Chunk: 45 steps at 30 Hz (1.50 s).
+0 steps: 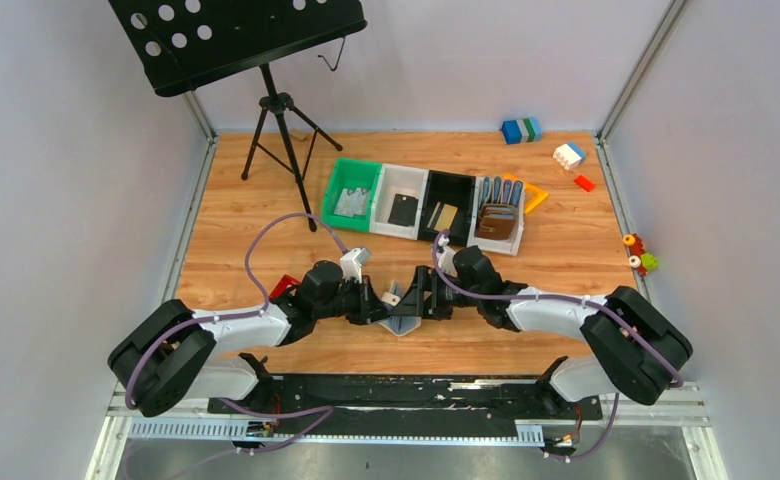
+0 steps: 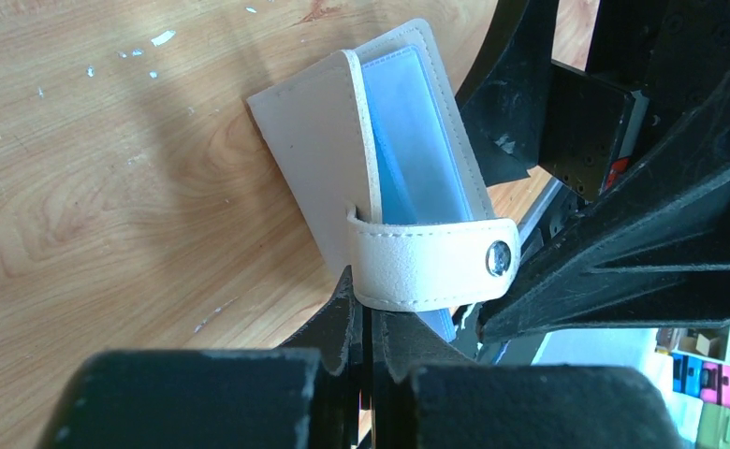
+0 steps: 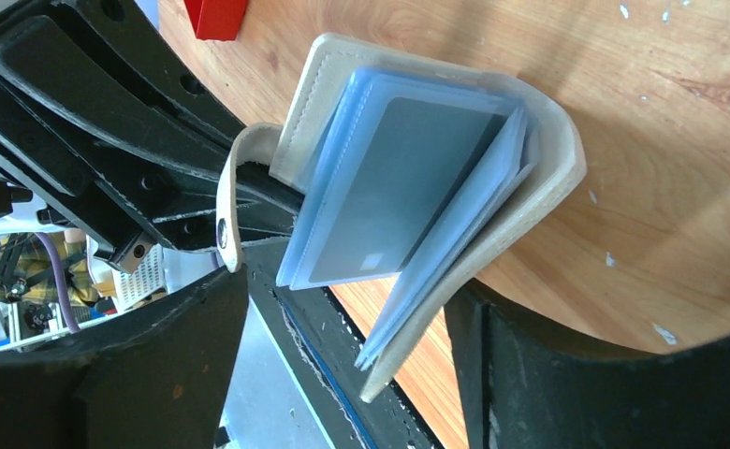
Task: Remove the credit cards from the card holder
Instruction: Open the card holder at the center of the board.
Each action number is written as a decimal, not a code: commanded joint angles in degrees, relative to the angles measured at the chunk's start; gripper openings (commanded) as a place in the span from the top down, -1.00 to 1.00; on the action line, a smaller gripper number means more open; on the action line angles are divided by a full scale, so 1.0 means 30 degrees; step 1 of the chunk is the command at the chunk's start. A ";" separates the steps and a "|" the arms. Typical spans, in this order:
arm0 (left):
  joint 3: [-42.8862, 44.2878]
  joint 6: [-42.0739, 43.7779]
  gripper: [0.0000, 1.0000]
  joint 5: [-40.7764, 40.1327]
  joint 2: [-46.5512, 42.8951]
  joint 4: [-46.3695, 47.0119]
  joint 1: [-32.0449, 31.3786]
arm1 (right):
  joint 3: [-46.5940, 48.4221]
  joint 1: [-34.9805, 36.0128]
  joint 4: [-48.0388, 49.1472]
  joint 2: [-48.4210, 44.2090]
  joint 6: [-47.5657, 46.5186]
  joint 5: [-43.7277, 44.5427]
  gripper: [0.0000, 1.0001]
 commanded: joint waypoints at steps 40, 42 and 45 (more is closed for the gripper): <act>0.0902 0.1544 -0.56 -0.0827 -0.0386 -0.2630 -0.0286 | 0.1551 0.0546 -0.0631 0.0808 -0.0829 0.1088 0.68; 0.1064 0.1585 -0.65 -0.0752 0.0128 -0.2621 -0.0301 | 0.1680 0.0707 -0.0625 0.0887 -0.0827 0.1088 0.68; 0.1122 0.1551 -0.76 -0.0614 0.0473 -0.2385 -0.0286 | 0.1963 0.0978 -0.0689 0.1056 -0.0938 0.1005 0.68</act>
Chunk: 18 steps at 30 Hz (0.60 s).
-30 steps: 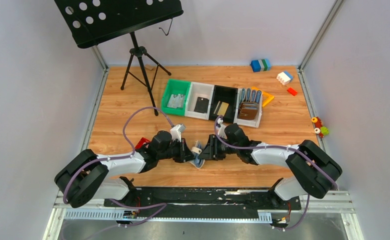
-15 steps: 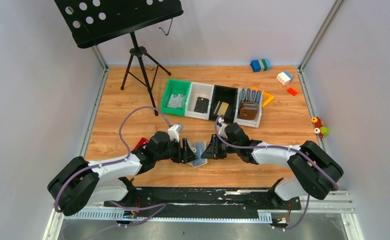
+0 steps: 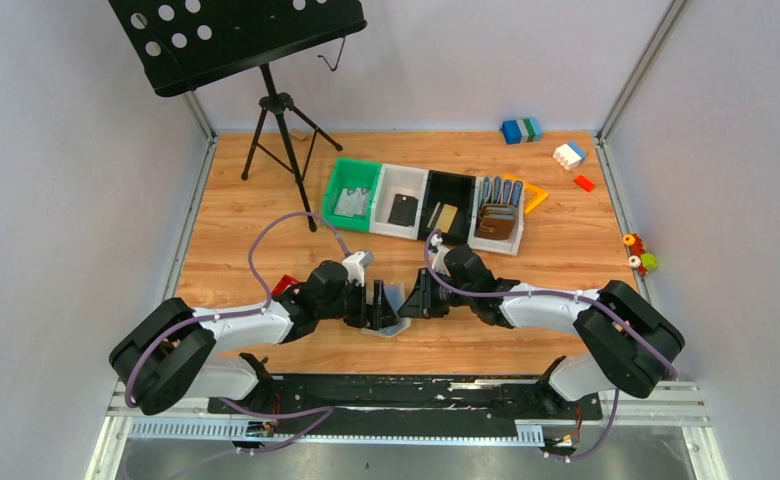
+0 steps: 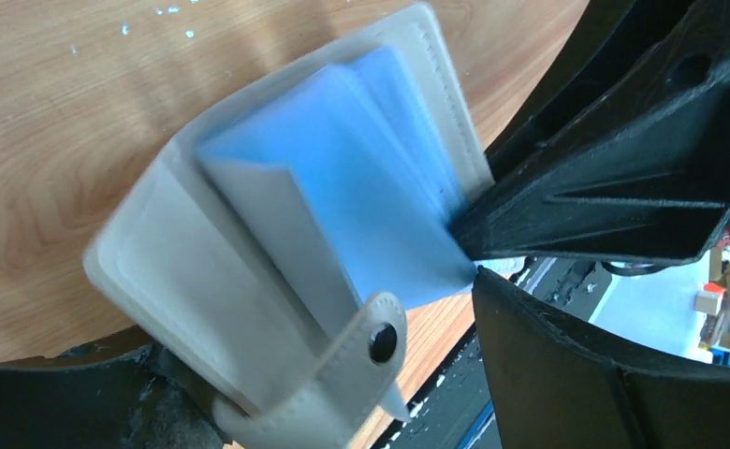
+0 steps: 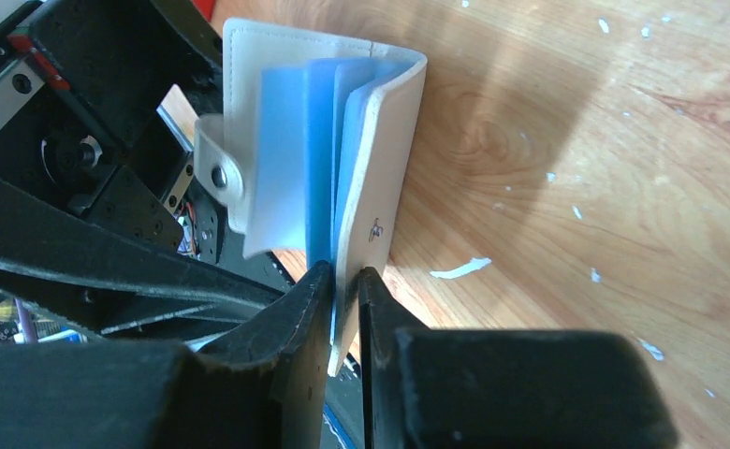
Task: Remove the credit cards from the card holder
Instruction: Open the card holder at the center of the board.
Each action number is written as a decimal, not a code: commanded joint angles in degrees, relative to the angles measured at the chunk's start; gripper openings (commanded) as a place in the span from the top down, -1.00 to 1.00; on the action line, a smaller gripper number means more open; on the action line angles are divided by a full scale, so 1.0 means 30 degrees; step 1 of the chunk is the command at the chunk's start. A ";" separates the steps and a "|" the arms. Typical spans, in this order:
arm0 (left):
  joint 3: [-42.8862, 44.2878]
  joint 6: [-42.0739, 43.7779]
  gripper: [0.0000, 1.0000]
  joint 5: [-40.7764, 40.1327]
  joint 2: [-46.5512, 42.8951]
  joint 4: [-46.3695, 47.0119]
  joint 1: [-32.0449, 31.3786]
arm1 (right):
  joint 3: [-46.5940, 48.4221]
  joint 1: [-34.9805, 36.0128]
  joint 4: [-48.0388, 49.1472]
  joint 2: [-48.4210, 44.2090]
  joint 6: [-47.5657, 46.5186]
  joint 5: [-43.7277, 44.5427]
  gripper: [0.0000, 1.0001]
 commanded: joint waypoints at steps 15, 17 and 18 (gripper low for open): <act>0.0270 0.0628 -0.25 0.0224 0.0889 0.0281 -0.0061 | 0.1163 0.0647 0.0207 0.0356 -0.0476 0.0105 0.53; 0.0160 0.0617 -0.11 0.0314 0.0850 0.0427 -0.0039 | 0.1156 0.0631 0.0249 0.0408 -0.0462 0.0051 0.35; 0.0098 0.0577 -0.05 0.0281 0.0863 0.0497 -0.0038 | 0.1148 0.0644 0.0267 0.0412 -0.0443 0.0048 0.20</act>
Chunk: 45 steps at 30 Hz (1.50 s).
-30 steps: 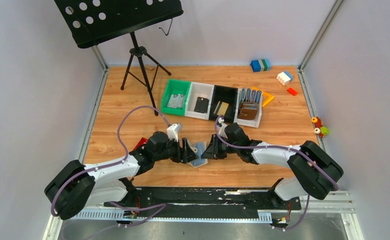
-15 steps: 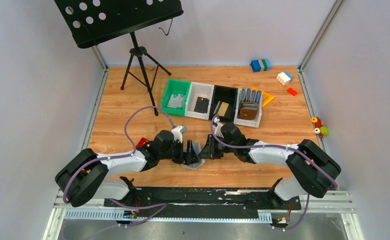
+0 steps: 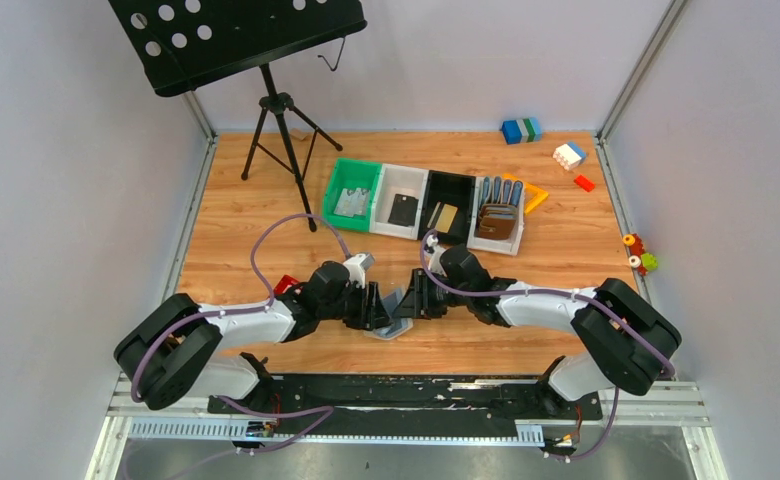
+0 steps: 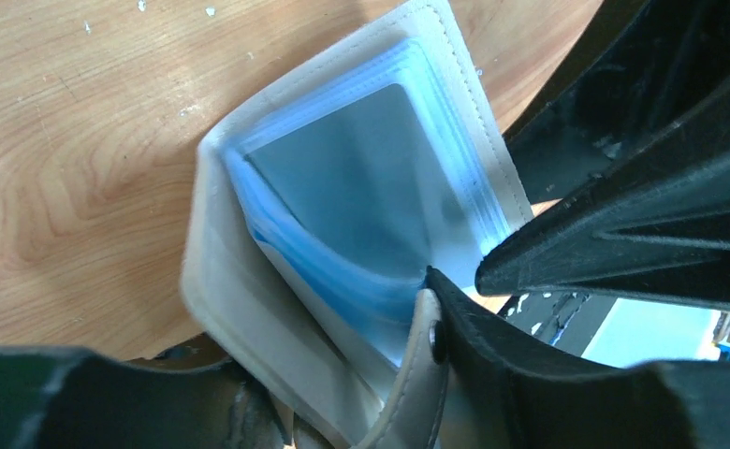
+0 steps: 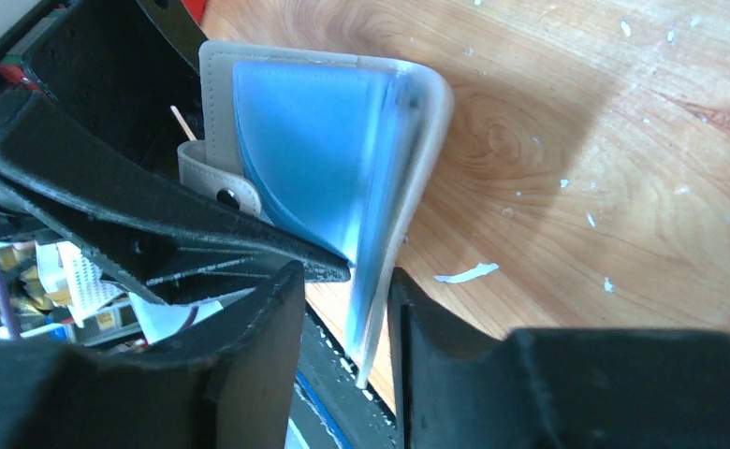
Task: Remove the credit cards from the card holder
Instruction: Open the card holder at the center of the board.
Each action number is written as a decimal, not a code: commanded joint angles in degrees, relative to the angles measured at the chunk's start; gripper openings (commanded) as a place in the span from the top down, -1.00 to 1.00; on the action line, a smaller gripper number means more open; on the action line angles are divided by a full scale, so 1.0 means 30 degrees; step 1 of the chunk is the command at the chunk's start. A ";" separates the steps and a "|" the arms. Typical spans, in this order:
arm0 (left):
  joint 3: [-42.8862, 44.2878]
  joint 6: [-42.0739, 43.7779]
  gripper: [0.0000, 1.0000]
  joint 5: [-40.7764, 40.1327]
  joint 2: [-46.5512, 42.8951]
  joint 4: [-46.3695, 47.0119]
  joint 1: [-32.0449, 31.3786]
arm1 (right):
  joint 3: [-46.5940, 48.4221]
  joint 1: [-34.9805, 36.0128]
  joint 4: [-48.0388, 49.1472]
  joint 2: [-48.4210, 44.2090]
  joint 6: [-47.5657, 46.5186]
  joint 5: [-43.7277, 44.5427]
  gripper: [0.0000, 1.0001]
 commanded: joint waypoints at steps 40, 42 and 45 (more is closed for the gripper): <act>-0.1217 0.0415 0.58 -0.0249 -0.0086 -0.0311 0.1661 | -0.0522 -0.1608 -0.0339 -0.0203 -0.1331 -0.0027 -0.37; -0.1085 0.0571 0.59 -0.0416 -0.0080 -0.0631 0.1653 | -0.0619 -0.1606 -0.1350 -0.0992 -0.1675 0.0743 -0.43; -0.1110 0.0602 0.59 -0.0454 0.0071 -0.0629 0.1653 | -0.0929 -0.1629 -0.1980 -0.1658 -0.1768 0.1333 -0.51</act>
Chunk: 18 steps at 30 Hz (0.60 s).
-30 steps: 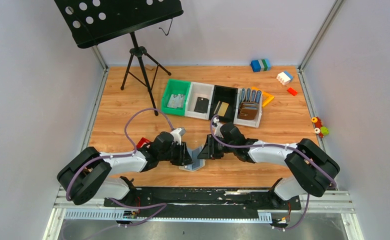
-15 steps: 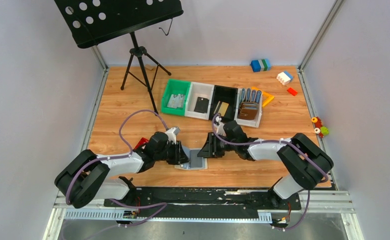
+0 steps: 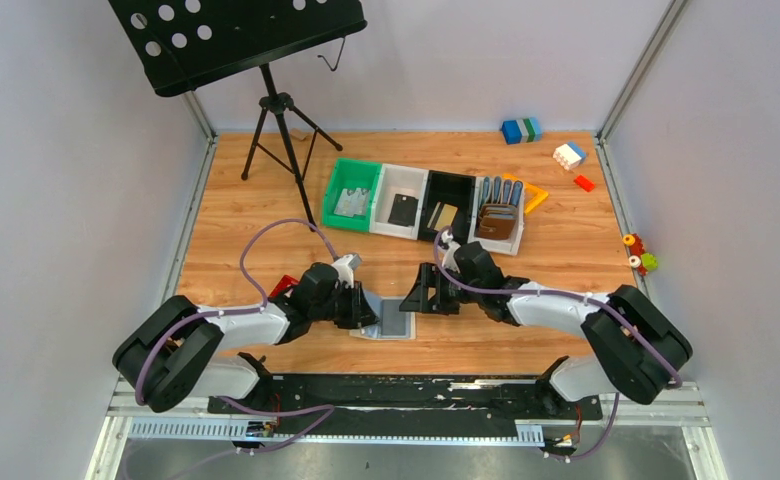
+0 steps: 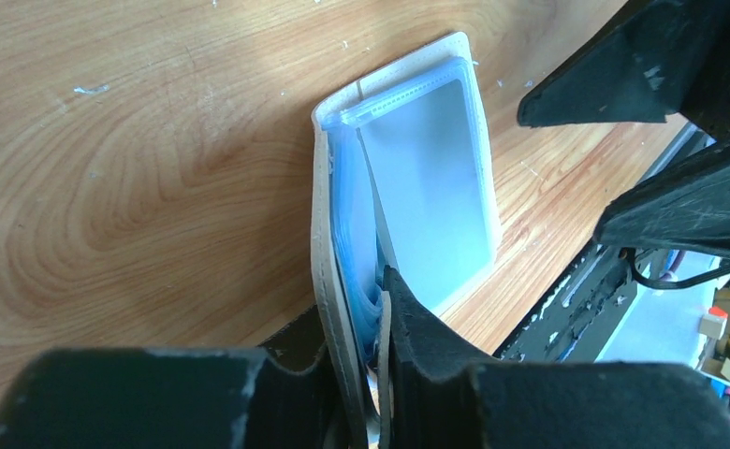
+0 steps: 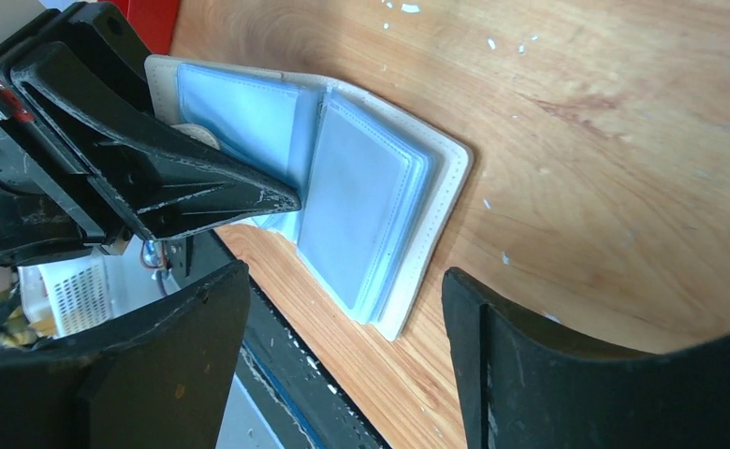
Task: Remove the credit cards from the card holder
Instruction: Open the card holder at the center of the board.
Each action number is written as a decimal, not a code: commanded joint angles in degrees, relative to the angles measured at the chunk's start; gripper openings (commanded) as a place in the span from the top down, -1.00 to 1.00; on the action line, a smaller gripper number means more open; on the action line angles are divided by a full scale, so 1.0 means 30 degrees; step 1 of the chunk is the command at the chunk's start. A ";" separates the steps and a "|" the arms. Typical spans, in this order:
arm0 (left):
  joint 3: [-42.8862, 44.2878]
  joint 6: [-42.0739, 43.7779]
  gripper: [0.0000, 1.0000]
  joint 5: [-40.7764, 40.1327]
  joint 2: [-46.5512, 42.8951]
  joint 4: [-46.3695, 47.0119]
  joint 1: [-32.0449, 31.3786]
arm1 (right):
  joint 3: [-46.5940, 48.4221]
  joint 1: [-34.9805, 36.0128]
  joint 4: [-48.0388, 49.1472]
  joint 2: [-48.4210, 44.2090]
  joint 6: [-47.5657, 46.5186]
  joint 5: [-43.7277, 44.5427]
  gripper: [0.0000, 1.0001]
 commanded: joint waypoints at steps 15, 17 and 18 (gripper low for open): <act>-0.0027 0.0450 0.72 -0.0281 0.2908 0.0600 0.0022 | -0.1538 0.1126 0.5373 0.2927 0.2813 -0.1412 -0.37; 0.0075 0.0554 0.72 -0.0341 0.3145 0.0491 0.0022 | -0.1950 0.1128 0.6827 0.2968 0.3540 -0.1673 -0.30; 0.0116 0.0615 0.72 -0.0390 0.3221 0.0401 0.0007 | -0.2109 0.1110 0.7499 0.2995 0.3815 -0.1806 -0.29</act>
